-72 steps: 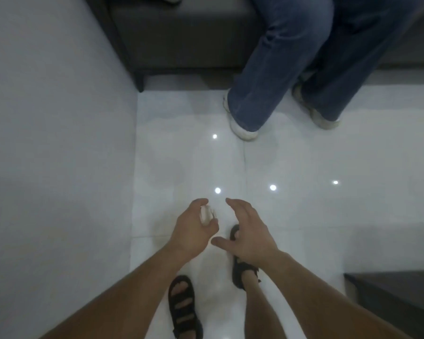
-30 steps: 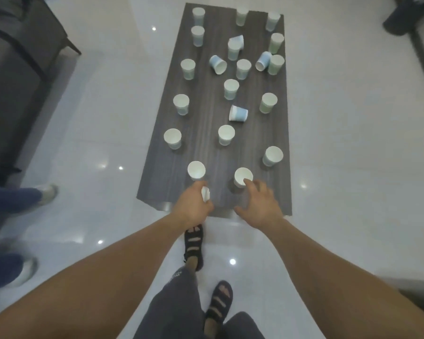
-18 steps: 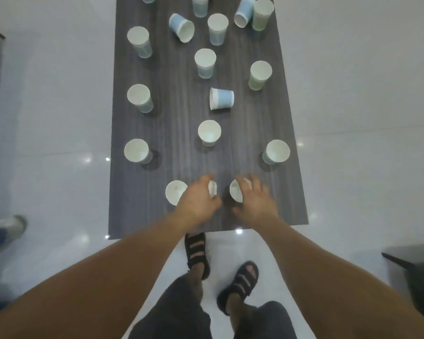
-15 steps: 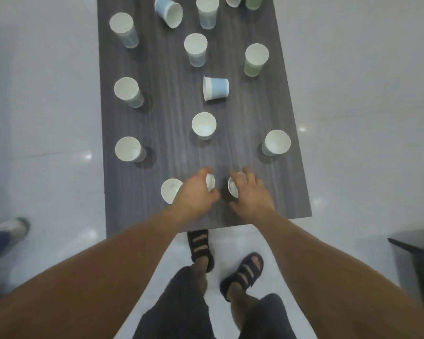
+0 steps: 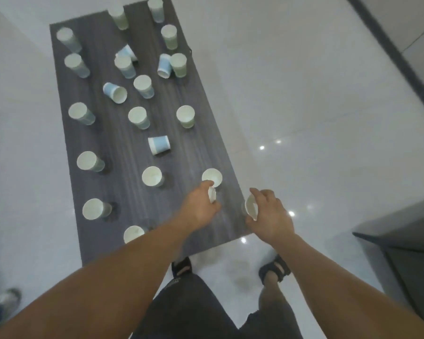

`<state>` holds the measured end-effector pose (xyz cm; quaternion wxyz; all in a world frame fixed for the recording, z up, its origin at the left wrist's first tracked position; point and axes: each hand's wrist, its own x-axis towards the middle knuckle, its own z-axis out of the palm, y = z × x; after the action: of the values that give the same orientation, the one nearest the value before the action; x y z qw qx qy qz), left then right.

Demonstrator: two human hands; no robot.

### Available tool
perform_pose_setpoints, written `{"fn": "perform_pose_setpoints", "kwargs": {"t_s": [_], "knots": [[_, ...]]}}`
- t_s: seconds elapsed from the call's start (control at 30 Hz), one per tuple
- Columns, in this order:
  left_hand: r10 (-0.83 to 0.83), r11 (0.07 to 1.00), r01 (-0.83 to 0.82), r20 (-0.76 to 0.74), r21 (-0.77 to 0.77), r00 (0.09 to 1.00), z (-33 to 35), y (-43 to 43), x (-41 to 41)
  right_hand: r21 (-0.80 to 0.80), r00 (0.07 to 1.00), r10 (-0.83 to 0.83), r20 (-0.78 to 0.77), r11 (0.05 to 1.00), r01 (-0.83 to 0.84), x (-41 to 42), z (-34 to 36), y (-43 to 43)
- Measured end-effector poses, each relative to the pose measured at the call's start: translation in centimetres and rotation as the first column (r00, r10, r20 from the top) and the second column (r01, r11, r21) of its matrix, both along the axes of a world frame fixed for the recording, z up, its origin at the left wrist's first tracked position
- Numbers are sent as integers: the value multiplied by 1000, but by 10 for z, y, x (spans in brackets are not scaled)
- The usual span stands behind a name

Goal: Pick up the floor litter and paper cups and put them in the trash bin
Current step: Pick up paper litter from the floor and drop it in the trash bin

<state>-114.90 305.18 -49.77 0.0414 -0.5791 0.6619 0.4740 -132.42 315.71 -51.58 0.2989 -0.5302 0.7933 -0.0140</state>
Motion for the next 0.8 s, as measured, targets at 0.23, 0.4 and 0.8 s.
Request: {"fn": "perform_pose_setpoints", "kwargs": {"t_s": [0.23,0.4,0.8], "knots": [[-113,981,104,-48,-162,992,80,12,-170,-112,995,-85,-53,991,79,-160,89,33],[-203,949,171,-97,-264,974,124,21,-280,-174,979,-192,-74,969,177,-263,140,42],[-210,932,171,-92,-318,973,150,-59,-405,-222,975,-210,-71,957,190,-403,171,-30]]}}
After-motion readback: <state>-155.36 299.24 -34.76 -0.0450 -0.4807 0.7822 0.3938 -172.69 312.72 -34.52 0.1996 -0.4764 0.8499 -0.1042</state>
